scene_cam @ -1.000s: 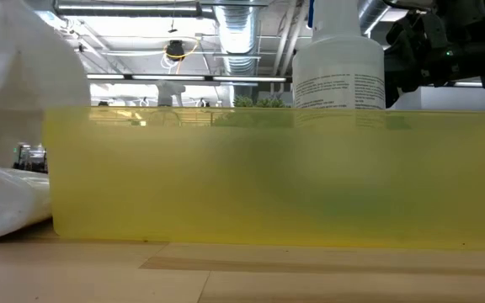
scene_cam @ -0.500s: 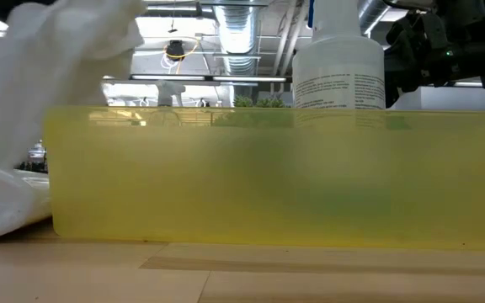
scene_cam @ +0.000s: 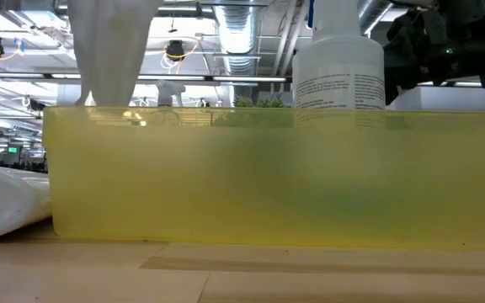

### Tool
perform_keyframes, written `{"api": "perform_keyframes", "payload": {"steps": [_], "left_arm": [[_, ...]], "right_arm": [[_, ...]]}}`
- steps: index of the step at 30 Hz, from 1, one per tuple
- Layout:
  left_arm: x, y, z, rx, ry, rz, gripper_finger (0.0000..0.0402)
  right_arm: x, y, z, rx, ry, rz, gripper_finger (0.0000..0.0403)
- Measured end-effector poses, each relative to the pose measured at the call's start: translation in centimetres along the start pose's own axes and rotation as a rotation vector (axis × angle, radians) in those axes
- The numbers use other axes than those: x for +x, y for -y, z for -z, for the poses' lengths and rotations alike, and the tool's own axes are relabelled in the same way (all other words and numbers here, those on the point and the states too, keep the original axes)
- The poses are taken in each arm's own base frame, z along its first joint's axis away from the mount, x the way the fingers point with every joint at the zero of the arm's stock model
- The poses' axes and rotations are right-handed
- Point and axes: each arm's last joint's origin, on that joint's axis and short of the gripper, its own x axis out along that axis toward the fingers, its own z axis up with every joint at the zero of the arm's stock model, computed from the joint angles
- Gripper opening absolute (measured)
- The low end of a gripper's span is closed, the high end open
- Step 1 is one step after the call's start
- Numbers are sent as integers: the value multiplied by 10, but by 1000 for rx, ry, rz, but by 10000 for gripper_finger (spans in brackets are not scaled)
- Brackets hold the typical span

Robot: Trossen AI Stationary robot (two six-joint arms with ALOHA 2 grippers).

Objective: Pick & Place Kitchen Items
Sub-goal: Put the white microfiber cloth into the green bin

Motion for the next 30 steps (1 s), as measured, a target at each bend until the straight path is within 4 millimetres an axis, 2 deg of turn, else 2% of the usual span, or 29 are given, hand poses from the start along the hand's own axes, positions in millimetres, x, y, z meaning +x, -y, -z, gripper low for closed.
{"api": "perform_keyframes", "payload": {"steps": [11, 20, 25, 30], "left_arm": [[32, -39, -15, 79, -65, -178, 8], [38, -84, -31, 85, -91, -272, 7], [37, -91, -45, 42, -85, 36, 8], [38, -86, -72, 48, 120, 328, 8]], "right_arm": [[-1, -7, -4, -19, 42, -47, 265], [-4, -8, -8, -28, 70, -50, 265], [-4, -8, -8, -27, 68, -50, 265], [-4, -8, -8, -27, 68, -51, 265]]}}
